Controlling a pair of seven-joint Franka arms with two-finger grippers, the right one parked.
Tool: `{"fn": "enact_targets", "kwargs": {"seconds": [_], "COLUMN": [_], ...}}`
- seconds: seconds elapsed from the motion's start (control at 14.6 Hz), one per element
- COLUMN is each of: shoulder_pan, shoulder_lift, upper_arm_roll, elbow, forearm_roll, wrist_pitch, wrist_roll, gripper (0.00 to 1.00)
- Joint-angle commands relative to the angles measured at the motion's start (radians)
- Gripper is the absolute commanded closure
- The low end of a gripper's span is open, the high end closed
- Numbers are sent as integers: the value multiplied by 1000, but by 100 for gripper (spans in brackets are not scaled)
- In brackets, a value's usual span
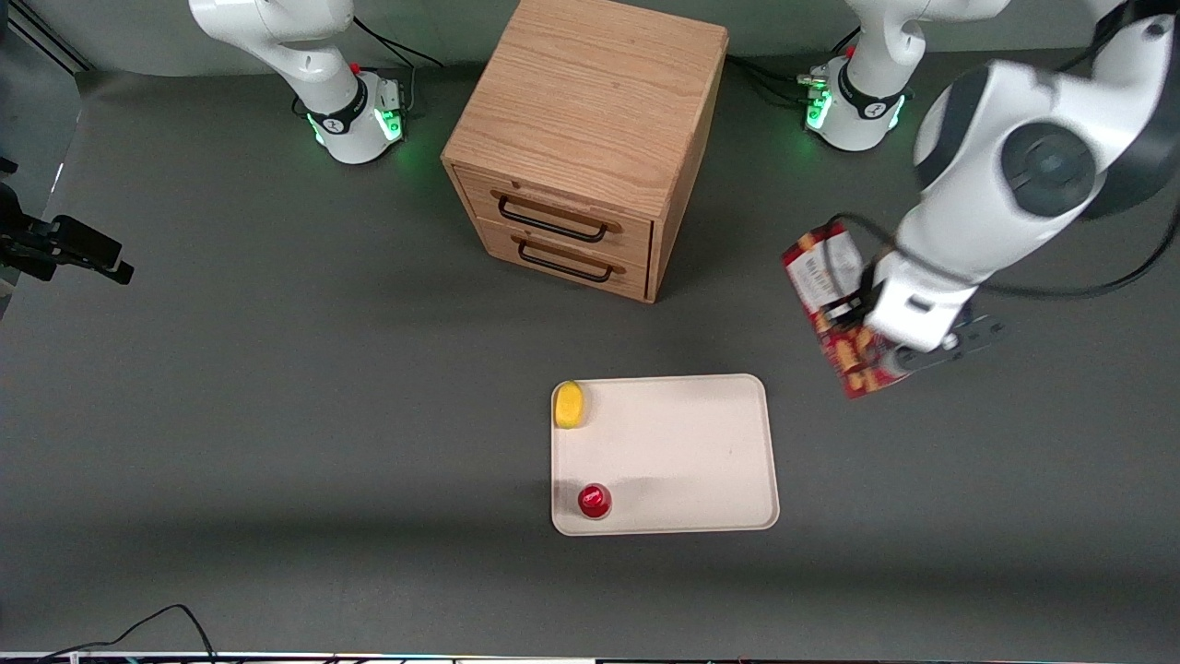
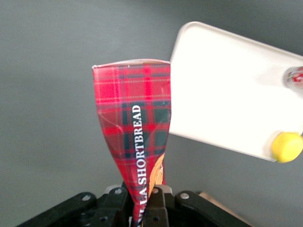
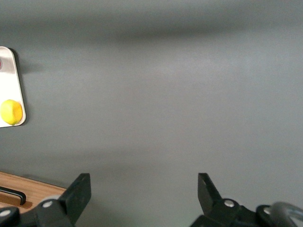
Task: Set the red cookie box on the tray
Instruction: 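Lift the red box and carry it over the white tray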
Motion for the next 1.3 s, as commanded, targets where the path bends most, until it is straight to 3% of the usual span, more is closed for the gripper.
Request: {"fn": "enact_targets", "kwargs": {"seconds": [0.0,0.34,0.68,1.23], "shoulder_pan": [-39,-97,-104,-88], "shoulder_lift": [178,365,454,539], "upper_arm_roll": [-7,-10,-12,-3], "elbow": [127,130,121,108], "forearm_roll": [9,133,232,252], "wrist_pitch": [113,424,552,638], "wrist_roll": [-76,-195,-217,-211], "gripper": [100,100,100,100]}}
